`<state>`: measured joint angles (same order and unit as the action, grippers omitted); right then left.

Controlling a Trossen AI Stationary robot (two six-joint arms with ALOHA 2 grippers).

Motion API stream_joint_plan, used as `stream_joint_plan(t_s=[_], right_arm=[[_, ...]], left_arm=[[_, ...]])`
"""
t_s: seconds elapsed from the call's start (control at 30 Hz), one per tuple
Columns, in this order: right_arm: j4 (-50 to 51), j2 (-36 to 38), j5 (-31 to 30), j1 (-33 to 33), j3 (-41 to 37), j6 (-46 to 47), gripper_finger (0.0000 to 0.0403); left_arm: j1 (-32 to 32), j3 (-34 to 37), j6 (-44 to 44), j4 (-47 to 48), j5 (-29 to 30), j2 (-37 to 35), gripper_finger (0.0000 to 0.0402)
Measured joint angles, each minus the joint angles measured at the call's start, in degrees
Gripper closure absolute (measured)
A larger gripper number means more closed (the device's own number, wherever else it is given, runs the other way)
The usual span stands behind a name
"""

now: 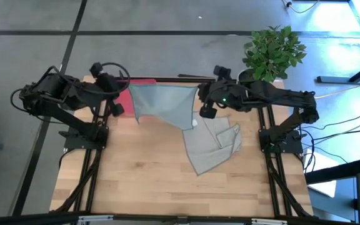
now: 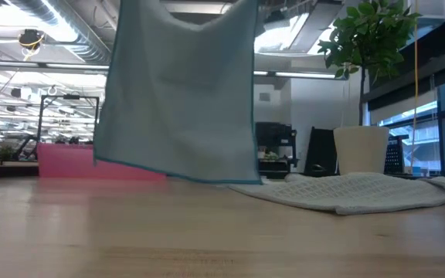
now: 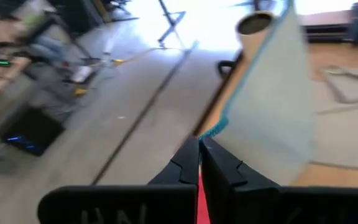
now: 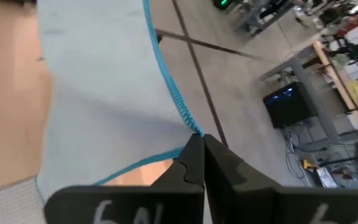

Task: Roll microfiber towels into tight, uniform cylinder then place into a basket
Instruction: Fold the blue towel

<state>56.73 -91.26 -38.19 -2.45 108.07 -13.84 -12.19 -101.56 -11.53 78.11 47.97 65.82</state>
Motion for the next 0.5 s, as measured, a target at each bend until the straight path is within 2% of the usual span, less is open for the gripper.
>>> stream_joint_plan(t_s=[0.1, 0.27, 0.37, 0.5], right_arm=[[0.23, -0.31, 2.22, -1.21, 0.0, 0.52, 0.0402], [3.28, -0.31, 2.4, -4.4, 0.0, 2.35, 0.0402], [5.69, -0.31, 2.33, -6.27, 0.0, 4.53, 0.0402], [6.91, -0.31, 2.33, -7.96, 0.0, 4.64, 0.0402]], left_arm=[[-0.02, 0.0, 0.04, 0.82, -6.03, 0.05, 0.0402], [-1.5, 0.0, -1.26, 2.97, -14.15, 1.42, 0.0402], [-3.17, 0.0, -4.24, 6.55, -15.61, 2.4, 0.0402], [-4.87, 0.02, -7.35, 10.26, -14.79, 3.39, 0.0402]])
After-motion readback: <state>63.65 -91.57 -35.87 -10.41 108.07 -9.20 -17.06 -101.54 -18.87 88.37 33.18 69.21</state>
